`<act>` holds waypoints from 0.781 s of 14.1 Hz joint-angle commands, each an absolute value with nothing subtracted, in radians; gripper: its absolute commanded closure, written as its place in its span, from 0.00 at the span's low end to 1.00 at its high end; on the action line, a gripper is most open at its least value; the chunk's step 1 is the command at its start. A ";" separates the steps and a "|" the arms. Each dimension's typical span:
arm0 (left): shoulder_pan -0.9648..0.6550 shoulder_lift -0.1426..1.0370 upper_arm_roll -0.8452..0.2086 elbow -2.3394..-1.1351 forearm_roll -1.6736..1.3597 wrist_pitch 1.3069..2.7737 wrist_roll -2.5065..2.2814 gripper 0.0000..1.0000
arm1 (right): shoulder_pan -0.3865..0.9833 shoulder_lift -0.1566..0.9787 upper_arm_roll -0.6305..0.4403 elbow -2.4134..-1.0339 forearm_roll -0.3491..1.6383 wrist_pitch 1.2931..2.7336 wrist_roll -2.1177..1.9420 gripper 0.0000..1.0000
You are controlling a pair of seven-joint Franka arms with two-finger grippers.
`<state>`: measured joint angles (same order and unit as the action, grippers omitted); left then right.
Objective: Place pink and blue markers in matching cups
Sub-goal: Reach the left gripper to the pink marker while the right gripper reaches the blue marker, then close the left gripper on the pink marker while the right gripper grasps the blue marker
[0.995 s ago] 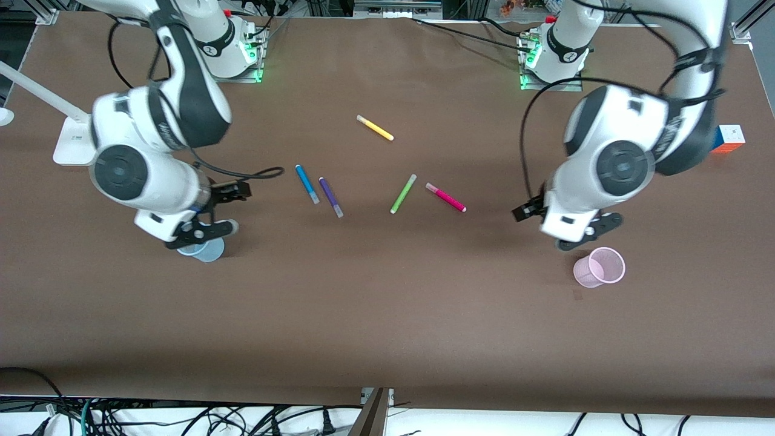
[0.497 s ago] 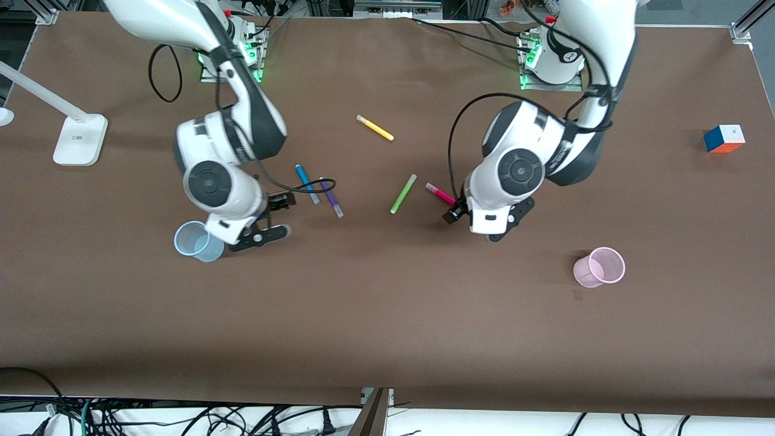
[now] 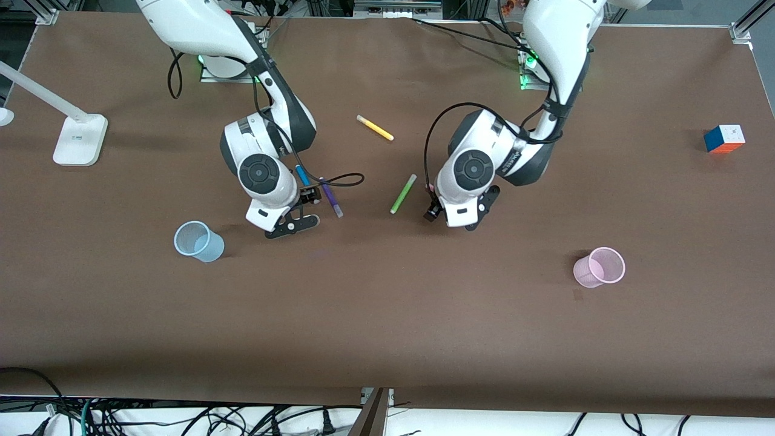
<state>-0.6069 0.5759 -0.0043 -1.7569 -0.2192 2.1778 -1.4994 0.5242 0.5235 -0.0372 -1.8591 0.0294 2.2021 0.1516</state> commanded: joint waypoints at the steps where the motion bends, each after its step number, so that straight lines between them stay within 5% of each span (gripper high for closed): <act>1: -0.652 0.549 0.008 -1.877 -0.239 2.331 -1.561 0.00 | 0.551 0.517 -0.044 -1.927 0.041 2.281 0.167 0.00; 7: -0.725 0.534 0.009 -2.019 -0.233 2.528 -1.672 0.00 | 0.584 0.540 -0.044 -1.936 0.040 2.283 0.183 0.00; 9: -0.730 0.535 0.009 -2.023 -0.233 2.540 -1.672 0.16 | 0.587 0.543 -0.044 -1.936 0.038 2.283 0.181 0.00; 11: -0.729 0.535 0.009 -2.023 -0.233 2.540 -1.674 0.45 | 0.591 0.546 -0.046 -1.936 0.035 2.283 0.181 0.00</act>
